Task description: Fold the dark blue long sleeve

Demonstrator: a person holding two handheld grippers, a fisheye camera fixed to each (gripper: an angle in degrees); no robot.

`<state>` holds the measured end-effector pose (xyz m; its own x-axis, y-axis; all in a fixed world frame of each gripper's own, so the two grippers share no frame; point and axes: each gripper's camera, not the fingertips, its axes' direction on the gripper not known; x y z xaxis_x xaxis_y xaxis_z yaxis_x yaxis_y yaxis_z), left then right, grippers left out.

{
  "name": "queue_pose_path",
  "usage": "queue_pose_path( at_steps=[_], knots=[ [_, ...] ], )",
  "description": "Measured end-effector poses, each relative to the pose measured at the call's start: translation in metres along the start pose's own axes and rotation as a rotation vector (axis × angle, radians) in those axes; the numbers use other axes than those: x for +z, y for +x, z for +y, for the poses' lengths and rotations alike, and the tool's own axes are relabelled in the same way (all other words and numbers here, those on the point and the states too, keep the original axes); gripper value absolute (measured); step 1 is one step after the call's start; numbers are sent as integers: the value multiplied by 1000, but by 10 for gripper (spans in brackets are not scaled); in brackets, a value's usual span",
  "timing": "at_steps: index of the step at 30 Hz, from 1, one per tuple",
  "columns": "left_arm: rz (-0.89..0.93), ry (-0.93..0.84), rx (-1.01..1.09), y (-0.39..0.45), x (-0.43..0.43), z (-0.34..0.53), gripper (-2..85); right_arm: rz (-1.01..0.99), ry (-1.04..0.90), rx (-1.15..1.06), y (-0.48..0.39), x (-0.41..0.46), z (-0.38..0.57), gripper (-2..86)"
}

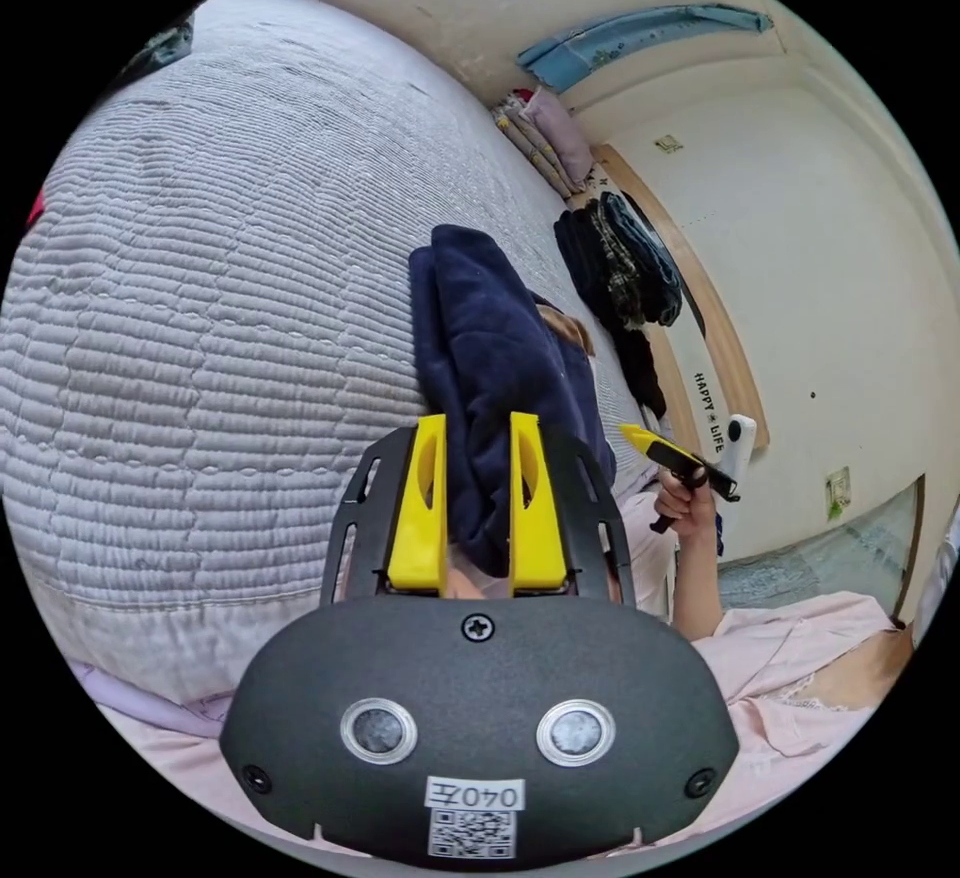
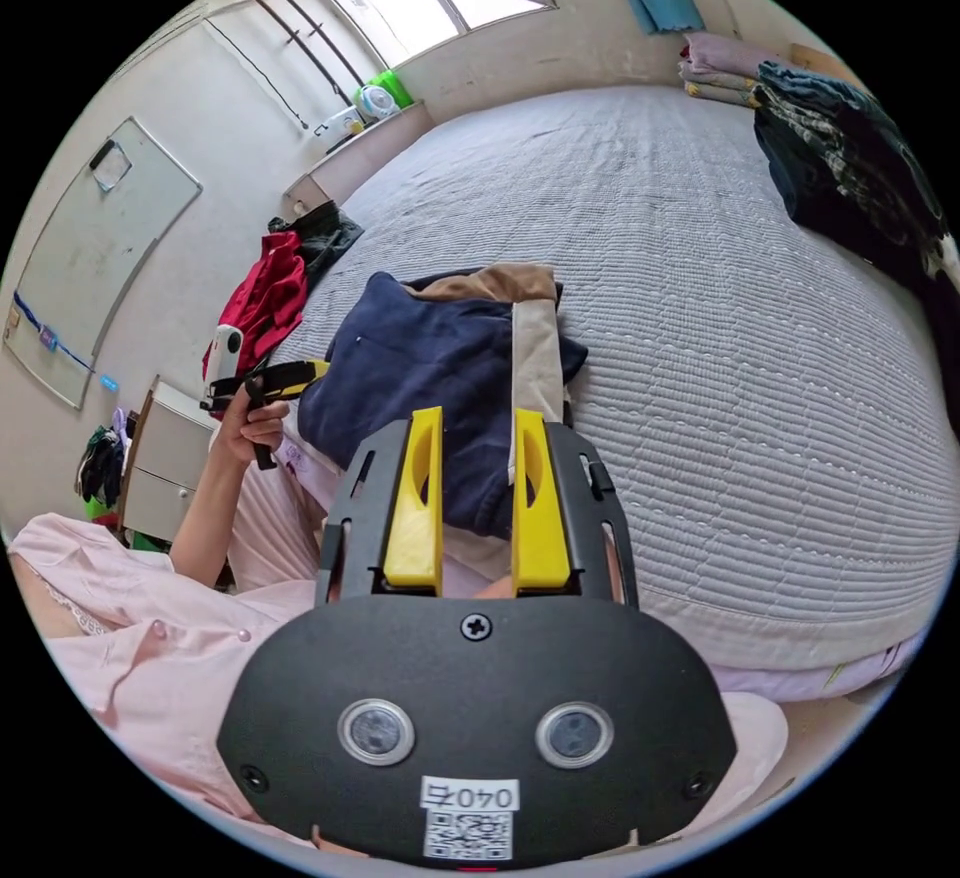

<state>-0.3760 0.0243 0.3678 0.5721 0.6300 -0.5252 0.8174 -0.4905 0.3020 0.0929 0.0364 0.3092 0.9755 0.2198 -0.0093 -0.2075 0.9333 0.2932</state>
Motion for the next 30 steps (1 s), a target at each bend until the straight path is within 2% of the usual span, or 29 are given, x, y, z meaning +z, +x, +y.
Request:
queue_pose_path(
  at_steps=[8,13,18,22,27,30],
  knots=[
    [-76,10,32,8,-1,-11,19,-48,26,84,60,-33,-1,112],
    [-11,65,65,17,-21,-8,-1,-99,24,96,89,-49,0,121],
    [-227,36,112,25,-28,-2,-3,-145,0,69,111,-53,-2,137],
    [-150,37,45,9,-22,-7,0,-275,-11,59,129,-49,-5,138],
    [-150,31,40,15,-16,-14,6,-306,13,168,163,-46,-3,138],
    [-145,28,37,18,-12,-18,7,-455,18,228,178,-41,4,139]
  ],
)
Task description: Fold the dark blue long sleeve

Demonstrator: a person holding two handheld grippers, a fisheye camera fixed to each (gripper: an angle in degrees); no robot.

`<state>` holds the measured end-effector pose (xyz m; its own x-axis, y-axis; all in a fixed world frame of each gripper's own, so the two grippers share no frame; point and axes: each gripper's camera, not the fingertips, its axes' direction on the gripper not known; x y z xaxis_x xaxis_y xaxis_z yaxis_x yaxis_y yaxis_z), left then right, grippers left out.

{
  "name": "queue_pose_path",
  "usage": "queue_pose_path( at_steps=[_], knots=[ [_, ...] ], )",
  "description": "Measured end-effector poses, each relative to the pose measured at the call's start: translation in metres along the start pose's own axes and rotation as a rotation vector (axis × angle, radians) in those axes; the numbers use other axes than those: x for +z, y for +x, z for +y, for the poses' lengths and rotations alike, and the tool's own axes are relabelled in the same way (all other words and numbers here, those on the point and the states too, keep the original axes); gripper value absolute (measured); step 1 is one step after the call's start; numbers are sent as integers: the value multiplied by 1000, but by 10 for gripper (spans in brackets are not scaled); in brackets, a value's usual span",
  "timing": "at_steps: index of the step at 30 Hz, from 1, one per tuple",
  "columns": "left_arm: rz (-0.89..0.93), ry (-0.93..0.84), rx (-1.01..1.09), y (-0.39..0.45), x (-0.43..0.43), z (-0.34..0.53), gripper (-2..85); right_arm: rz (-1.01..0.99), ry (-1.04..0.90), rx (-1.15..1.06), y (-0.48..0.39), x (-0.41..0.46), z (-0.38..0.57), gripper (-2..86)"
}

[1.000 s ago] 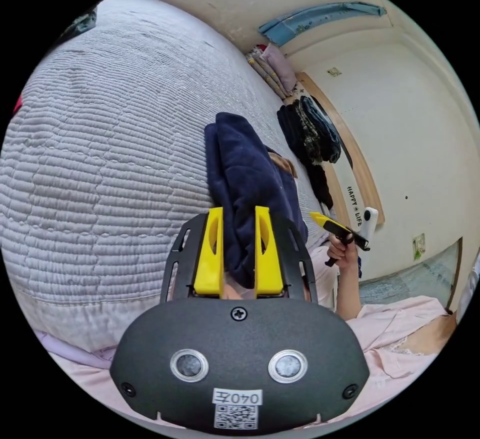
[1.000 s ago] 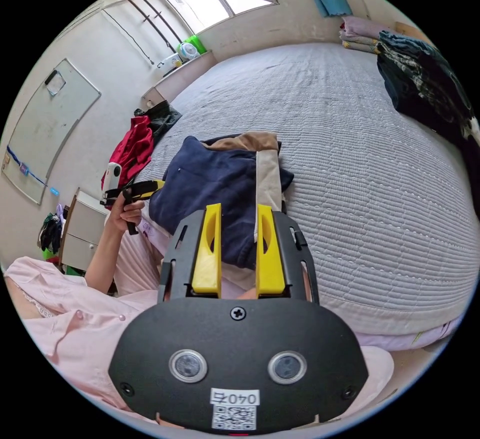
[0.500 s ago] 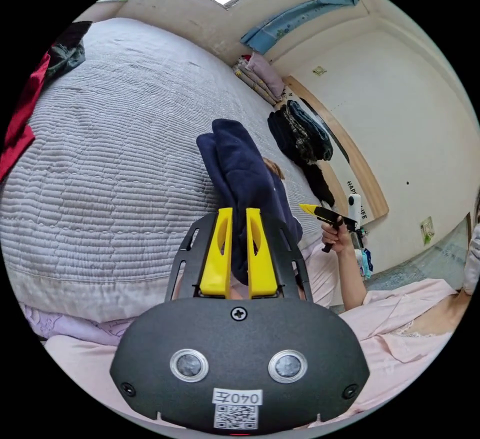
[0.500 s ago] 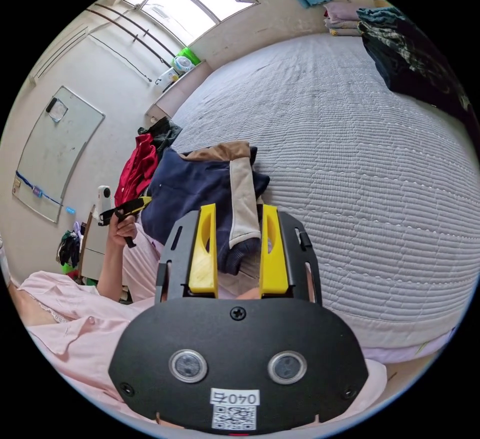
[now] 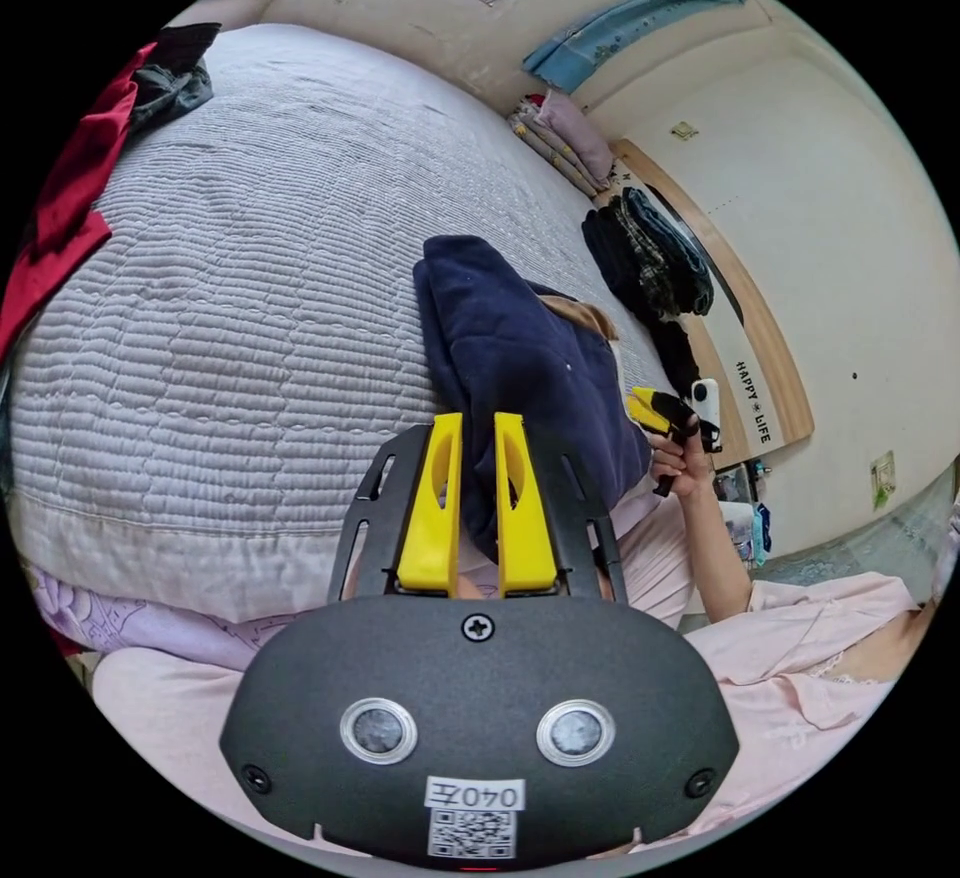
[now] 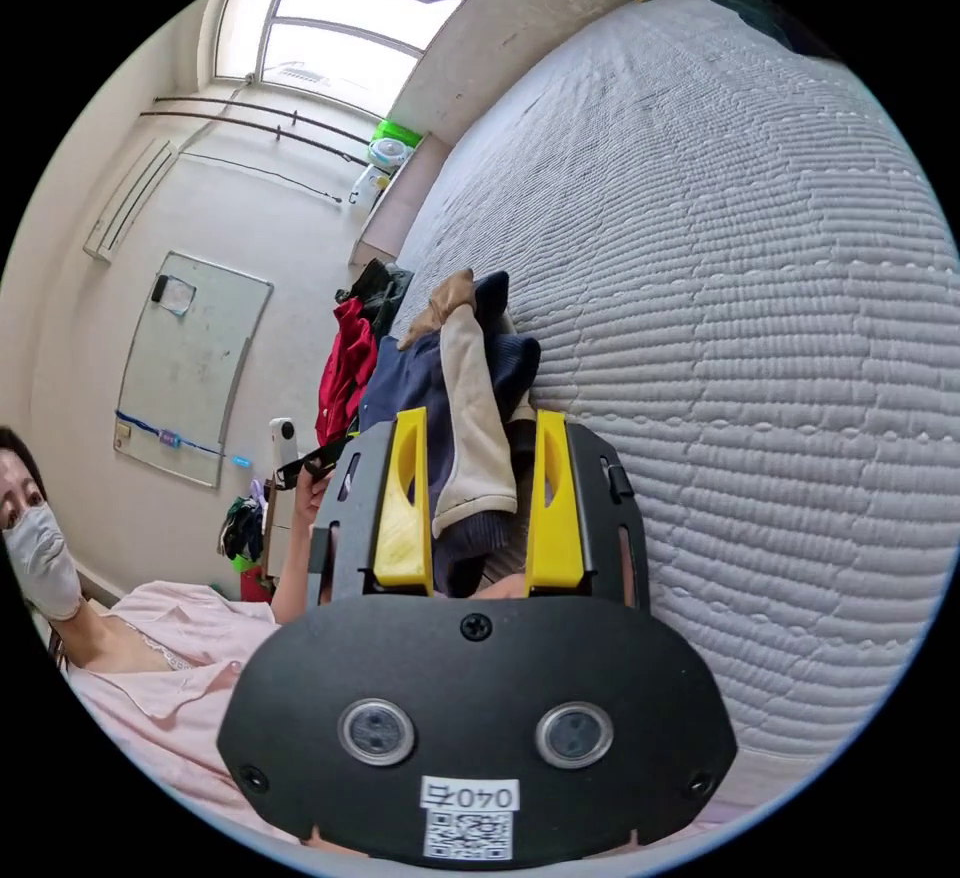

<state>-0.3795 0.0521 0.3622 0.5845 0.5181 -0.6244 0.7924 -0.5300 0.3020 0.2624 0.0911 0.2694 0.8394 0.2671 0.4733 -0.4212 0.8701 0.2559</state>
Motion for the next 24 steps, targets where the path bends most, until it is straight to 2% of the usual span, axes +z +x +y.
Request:
queue_pose_path(
  at_steps=[2,10,15,17,19,24],
  knots=[
    [6,-2,-3,2,2,-2,8,49,29,4,0,-5,6,135],
    [-45,-19,36,27,9,-13,11,12,-21,-19,-6,-25,15,132],
    [-40,-24,36,41,12,-19,11,127,63,-16,-9,-48,15,130],
    [-38,-25,35,45,13,-21,11,74,-24,-30,-9,-36,14,132],
    [-39,-28,36,50,15,-23,11,120,-13,-50,-16,-33,18,129],
    [-49,-25,33,67,18,-27,13,55,-109,-82,-31,-22,27,129]
  ],
)
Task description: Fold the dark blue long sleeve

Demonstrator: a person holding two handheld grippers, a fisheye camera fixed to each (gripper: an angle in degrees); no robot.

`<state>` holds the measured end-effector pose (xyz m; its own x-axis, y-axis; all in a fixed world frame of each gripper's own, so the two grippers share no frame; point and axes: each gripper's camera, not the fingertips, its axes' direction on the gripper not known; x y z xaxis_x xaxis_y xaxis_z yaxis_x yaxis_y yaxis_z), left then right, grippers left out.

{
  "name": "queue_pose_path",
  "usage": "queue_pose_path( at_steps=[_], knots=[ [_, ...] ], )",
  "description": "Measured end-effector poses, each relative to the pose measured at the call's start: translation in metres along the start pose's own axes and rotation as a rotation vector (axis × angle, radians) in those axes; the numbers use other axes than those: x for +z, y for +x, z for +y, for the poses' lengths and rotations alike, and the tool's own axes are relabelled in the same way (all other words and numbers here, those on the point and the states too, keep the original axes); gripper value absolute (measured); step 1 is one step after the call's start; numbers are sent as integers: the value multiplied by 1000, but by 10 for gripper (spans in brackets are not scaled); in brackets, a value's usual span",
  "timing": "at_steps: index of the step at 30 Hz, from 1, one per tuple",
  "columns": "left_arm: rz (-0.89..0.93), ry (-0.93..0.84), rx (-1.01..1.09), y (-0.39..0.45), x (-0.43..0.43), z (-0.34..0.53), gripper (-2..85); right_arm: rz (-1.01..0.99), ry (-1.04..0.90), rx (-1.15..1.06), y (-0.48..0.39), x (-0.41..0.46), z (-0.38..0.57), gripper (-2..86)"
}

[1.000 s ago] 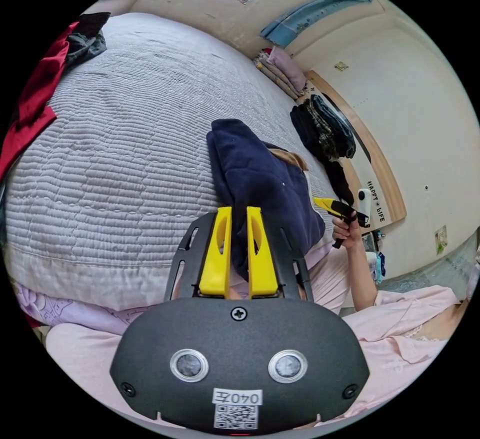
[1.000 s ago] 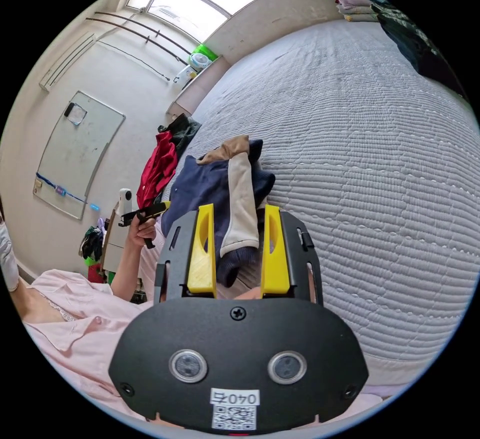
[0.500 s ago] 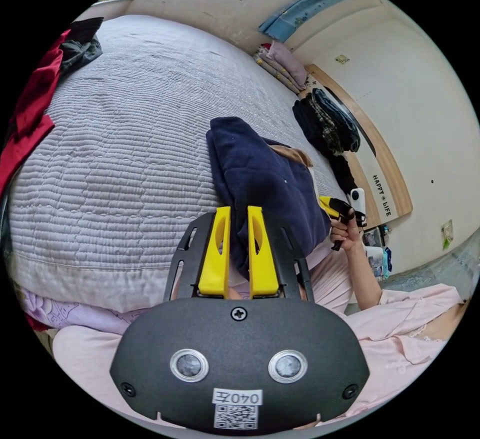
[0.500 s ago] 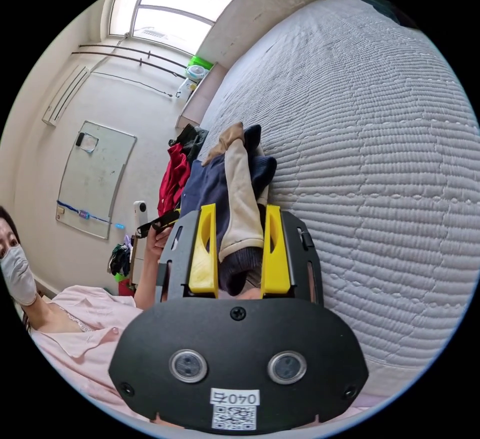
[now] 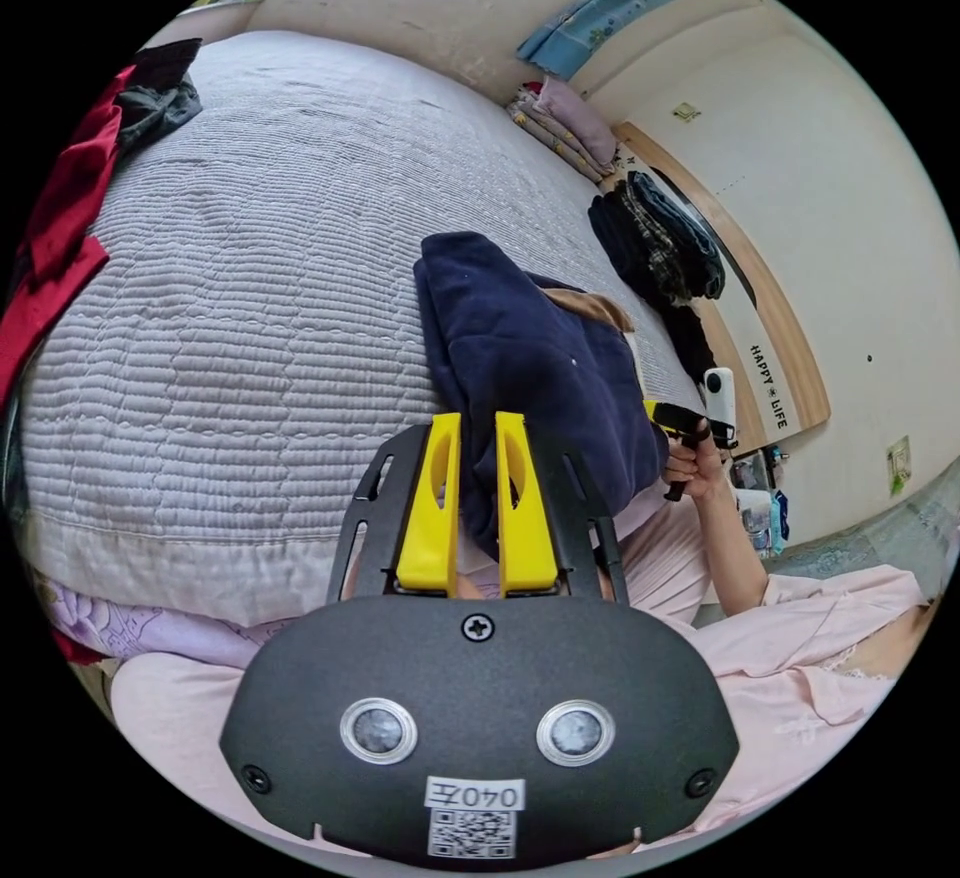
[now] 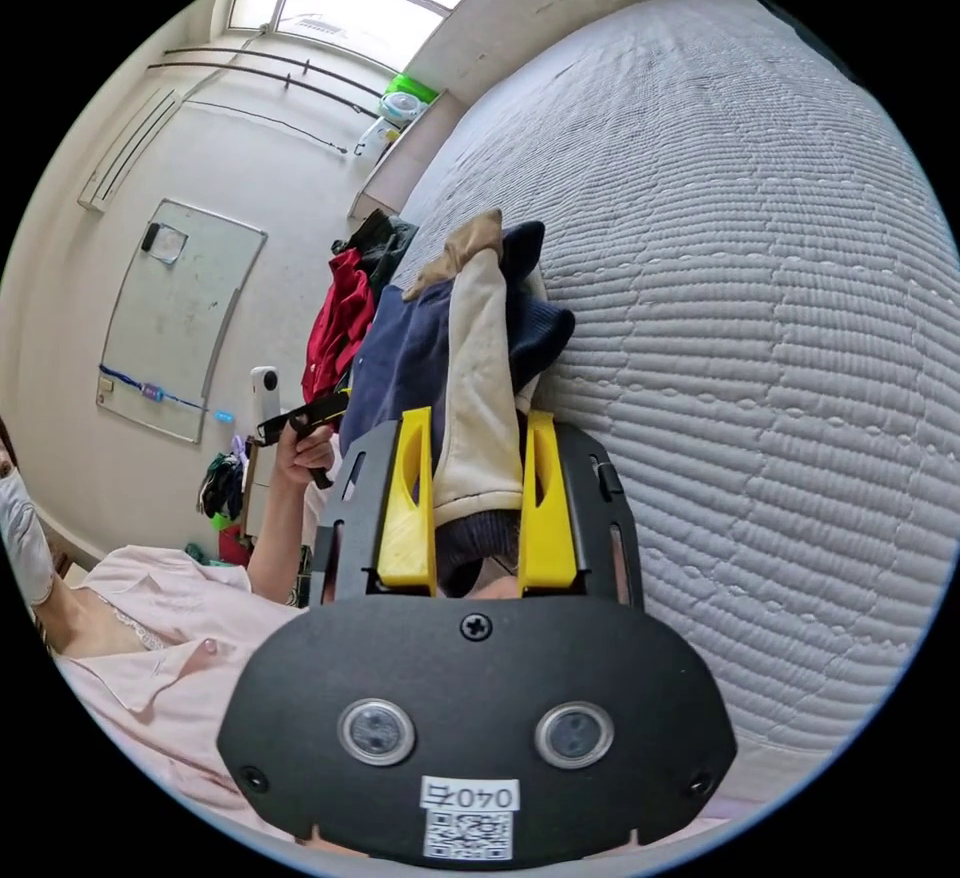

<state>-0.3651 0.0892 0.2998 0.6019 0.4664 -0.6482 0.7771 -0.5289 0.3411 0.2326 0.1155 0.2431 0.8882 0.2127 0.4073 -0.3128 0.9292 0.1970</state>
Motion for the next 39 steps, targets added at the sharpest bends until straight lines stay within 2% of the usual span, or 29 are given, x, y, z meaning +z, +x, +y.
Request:
queue_pose_path(
  at_steps=[7,11,16,22,30,35,39],
  knots=[
    [-40,-25,24,29,3,-11,8,-96,18,29,-10,0,0,65],
    [-166,13,136,82,-4,-10,-3,36,15,-72,-59,-5,-1,61],
    [-93,14,224,137,-1,-21,-3,241,23,-167,-105,-19,9,61],
    [7,-65,309,221,68,-51,-1,397,94,-108,-104,-80,41,60],
    [116,-160,538,411,203,-84,0,651,242,41,-77,-188,91,60],
    [155,-139,648,519,258,-104,0,835,327,107,-70,-249,97,60],
    [153,-56,755,614,290,-126,1,989,382,123,-72,-286,79,60]
  ],
)
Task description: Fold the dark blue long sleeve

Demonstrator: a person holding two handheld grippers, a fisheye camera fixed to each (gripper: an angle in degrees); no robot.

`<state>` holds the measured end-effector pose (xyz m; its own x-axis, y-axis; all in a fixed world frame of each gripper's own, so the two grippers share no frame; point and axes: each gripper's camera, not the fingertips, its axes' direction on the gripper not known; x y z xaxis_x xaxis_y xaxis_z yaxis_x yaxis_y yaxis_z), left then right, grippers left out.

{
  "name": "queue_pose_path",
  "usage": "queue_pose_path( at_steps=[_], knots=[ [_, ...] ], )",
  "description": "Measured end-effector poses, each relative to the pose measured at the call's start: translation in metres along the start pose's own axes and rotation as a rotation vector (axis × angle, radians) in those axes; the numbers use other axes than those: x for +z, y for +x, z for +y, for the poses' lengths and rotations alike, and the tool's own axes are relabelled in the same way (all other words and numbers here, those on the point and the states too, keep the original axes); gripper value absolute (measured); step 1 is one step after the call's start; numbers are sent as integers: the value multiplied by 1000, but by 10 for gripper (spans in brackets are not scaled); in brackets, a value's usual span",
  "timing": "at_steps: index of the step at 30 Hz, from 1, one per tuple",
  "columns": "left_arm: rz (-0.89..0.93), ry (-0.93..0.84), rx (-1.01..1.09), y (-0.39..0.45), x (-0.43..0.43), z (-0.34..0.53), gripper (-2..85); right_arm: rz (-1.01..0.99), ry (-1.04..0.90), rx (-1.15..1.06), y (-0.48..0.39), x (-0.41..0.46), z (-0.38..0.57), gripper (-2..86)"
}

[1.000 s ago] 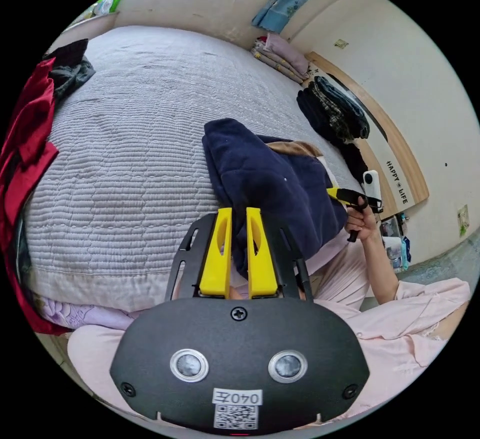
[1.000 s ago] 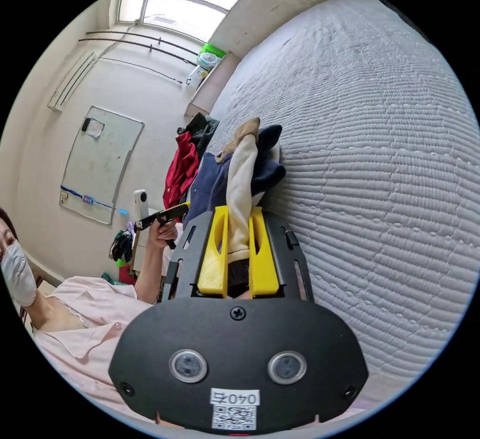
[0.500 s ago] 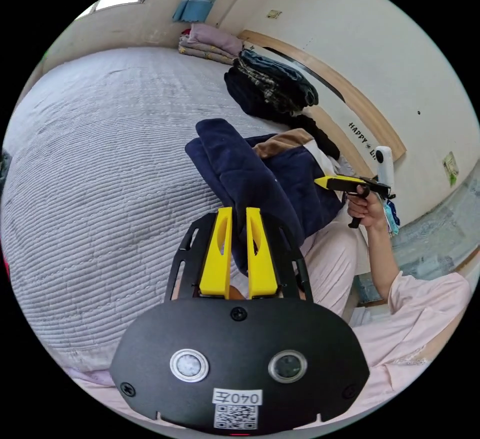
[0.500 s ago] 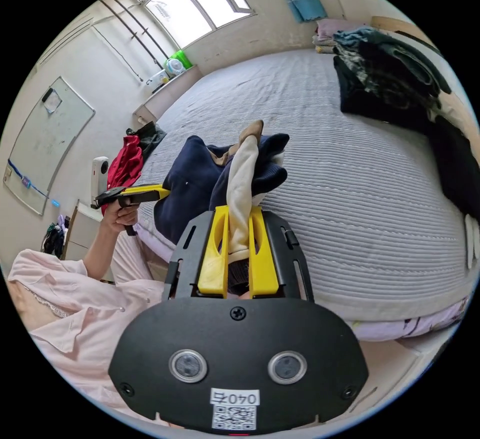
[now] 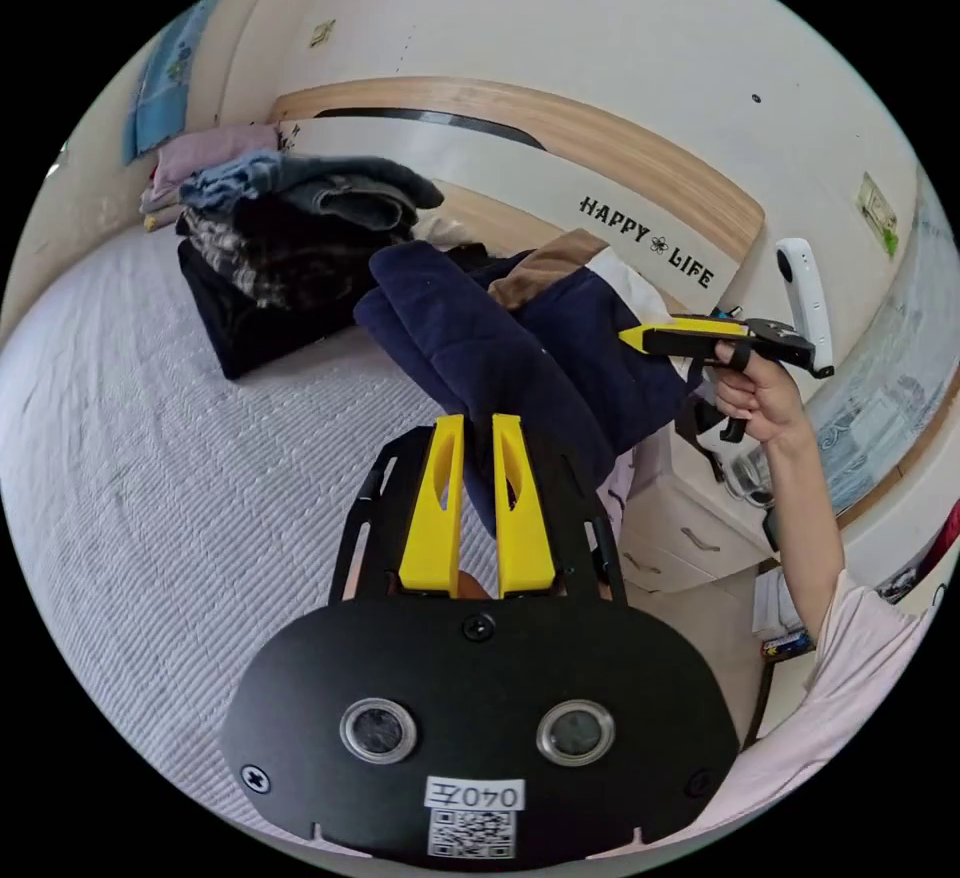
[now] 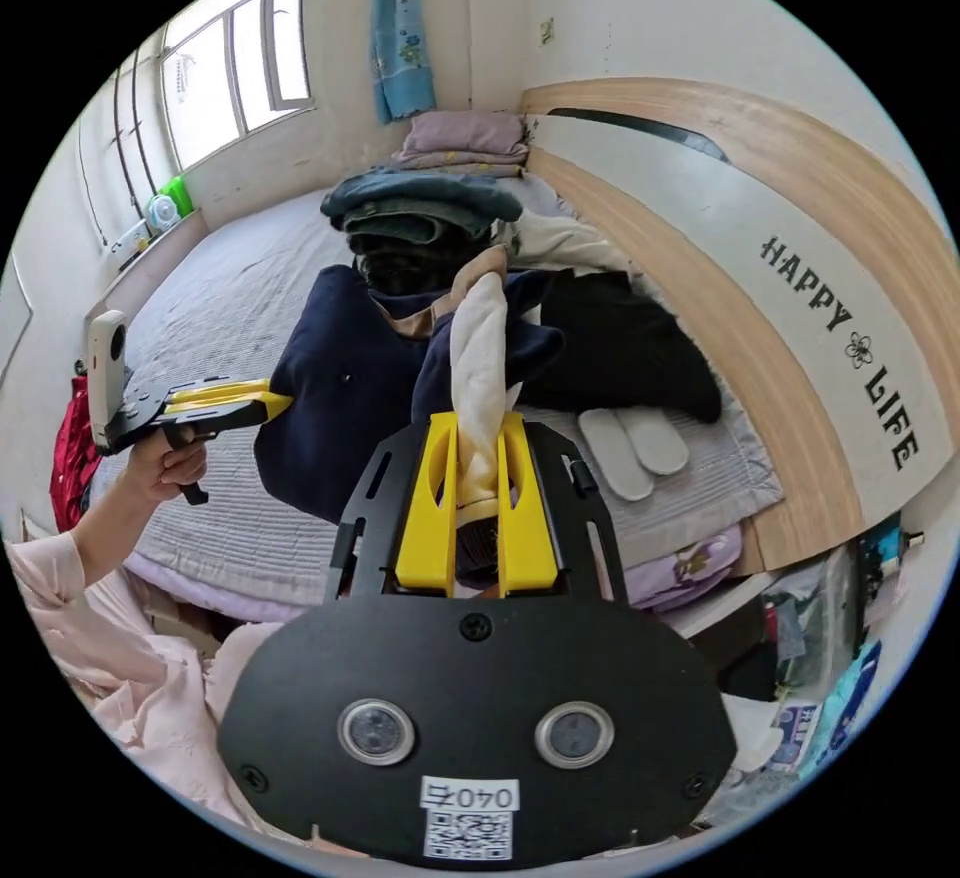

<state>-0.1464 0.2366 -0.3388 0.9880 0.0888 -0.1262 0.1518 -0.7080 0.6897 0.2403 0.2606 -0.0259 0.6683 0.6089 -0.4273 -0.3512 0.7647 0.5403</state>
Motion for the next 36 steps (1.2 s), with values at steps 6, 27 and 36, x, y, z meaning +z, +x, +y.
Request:
queue_pose_path(
  at_steps=[6,27,36],
  knots=[
    [-37,131,27,41,55,-120,5,249,90,33,39,-11,-81,64],
    [-154,-96,55,35,1,80,-9,199,7,-36,-55,169,-109,-10],
    [-488,-134,-139,14,-135,244,-9,-106,109,-49,-121,122,-97,-10]
  ],
)
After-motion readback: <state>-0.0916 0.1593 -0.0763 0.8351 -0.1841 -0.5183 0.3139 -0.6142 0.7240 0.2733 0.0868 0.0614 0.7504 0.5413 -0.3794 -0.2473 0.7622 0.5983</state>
